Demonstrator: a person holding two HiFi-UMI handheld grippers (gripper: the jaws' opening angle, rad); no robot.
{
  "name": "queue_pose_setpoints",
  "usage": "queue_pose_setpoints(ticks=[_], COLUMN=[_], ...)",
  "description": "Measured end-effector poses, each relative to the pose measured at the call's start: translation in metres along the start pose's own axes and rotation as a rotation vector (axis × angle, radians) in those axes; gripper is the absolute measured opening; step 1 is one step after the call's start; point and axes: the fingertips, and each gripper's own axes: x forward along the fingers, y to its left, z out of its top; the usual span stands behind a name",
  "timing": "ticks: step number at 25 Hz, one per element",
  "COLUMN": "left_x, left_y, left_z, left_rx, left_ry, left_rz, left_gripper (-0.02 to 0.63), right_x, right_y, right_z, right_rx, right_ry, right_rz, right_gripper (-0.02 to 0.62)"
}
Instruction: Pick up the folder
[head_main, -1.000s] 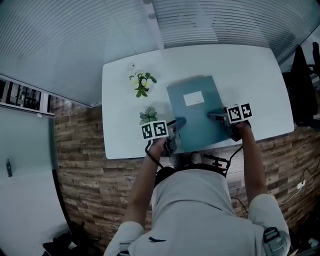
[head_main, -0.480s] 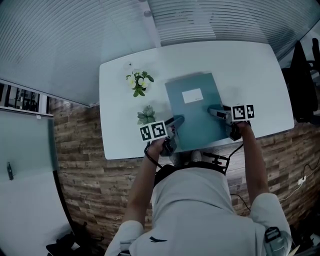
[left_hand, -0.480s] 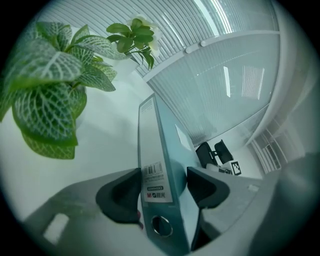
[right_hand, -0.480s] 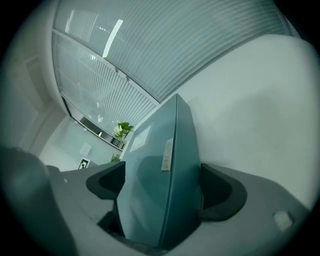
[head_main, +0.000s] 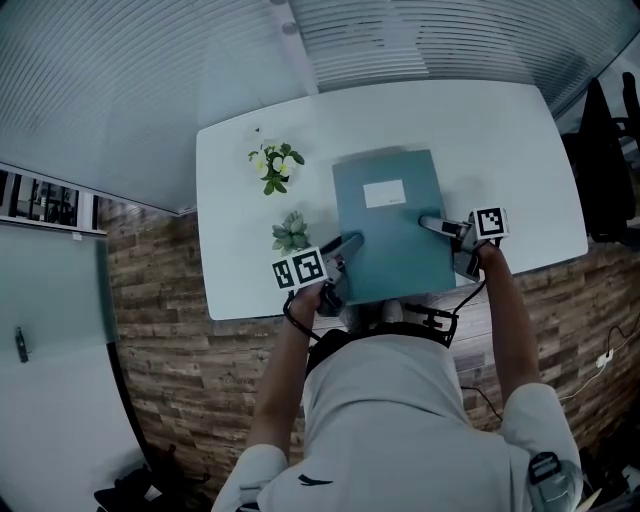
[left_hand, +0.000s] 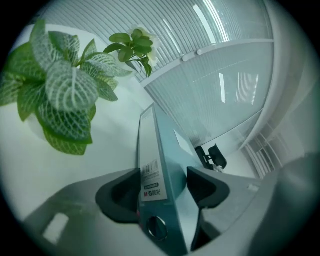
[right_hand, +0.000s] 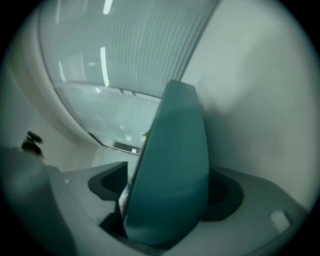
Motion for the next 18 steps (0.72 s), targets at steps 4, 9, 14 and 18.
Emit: queue_pose_setpoints(ticks=[4, 9, 14, 18], left_x=[-0.007, -0.018, -0.035, -0.051], left_y=[-0.007, -0.021, -0.046, -0.076], left_z=[0.000, 0.010, 0.032, 0.046], left_rx=[0.050, 0.097, 0.196, 0.343], left_ry=[-0.002, -0.036, -0.111, -0.147], left_rz=[-0.027, -0.058, -0.087, -0.114], left_gripper=[0.307, 0.307, 0.308, 0.313], right_x=[0.011, 0.017, 0.017, 0.009], right_y=[0.013, 0.040, 0.079, 0.114], right_z=[-0.014, -0.015, -0.008, -0.010], right_rx=[-0.071, -0.152, -0.272, -0.423], right_ry=[0.067, 0.111, 0.064, -0.024], right_rz=[0.062, 0.088, 0.123, 0.154], right_gripper=[0.382, 0.362, 0.360, 0.344])
